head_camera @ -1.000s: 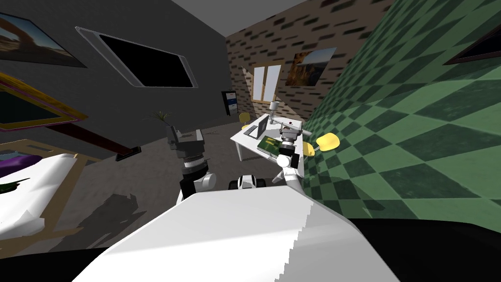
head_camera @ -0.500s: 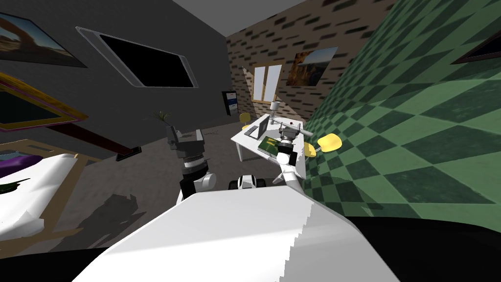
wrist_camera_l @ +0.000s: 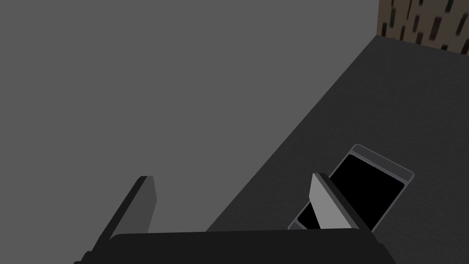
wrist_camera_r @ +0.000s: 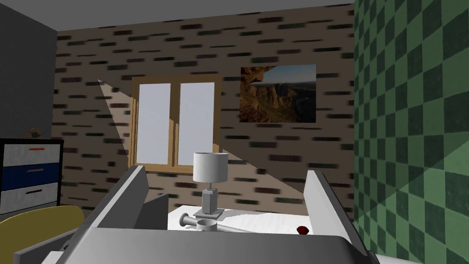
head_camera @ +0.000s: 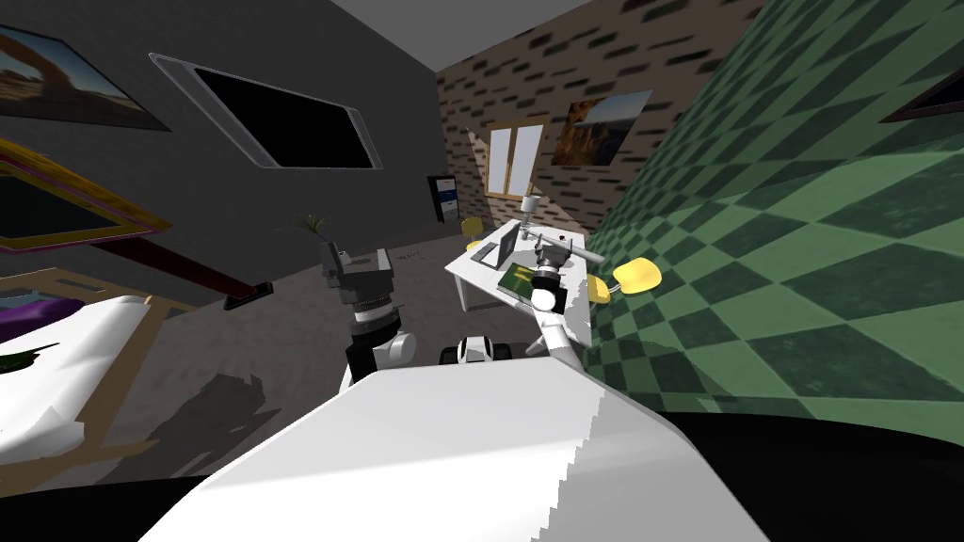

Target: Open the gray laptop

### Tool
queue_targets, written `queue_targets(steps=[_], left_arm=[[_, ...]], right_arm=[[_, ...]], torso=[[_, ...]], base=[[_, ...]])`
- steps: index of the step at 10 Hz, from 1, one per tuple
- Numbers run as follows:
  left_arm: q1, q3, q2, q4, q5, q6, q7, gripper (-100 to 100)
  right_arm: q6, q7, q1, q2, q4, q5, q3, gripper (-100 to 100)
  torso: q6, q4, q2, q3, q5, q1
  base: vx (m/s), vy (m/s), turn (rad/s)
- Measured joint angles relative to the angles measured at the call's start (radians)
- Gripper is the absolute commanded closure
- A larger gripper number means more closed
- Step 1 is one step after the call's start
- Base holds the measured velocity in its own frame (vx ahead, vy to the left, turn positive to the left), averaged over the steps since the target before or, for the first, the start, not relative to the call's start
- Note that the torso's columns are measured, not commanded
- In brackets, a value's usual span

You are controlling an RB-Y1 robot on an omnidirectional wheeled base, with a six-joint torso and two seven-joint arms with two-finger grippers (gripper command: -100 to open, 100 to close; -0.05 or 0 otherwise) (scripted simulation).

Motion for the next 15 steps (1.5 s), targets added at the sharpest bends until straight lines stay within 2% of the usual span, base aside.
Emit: queue_targets(steps=[1,10,15], left_arm=[[0.000,0.000,0.000,0.000,0.000,0.000,0.000,0],[0.000,0.000,0.000,0.000,0.000,0.000,0.000,0],[0.000,0.000,0.000,0.000,0.000,0.000,0.000,0]], right_arm=[[-0.007,-0.010,-0.019,-0.002,0.022,-0.029,0.001,-100],[-0.031,-0.023,-0.101,0.020,0.097,-0.290,0.012,-100],[-0.049,-0.054,-0.168,0.031,0.174,-0.439,0.018,-100]], torso=[[0.000,0.000,0.000,0.000,0.000,0.000],[0.000,0.000,0.001,0.000,0.000,0.000],[0.000,0.000,0.000,0.000,0.000,0.000]], base=[[0.030,0.010,0.007],[0.023,0.009,0.006],[0.025,0.013,0.007]])
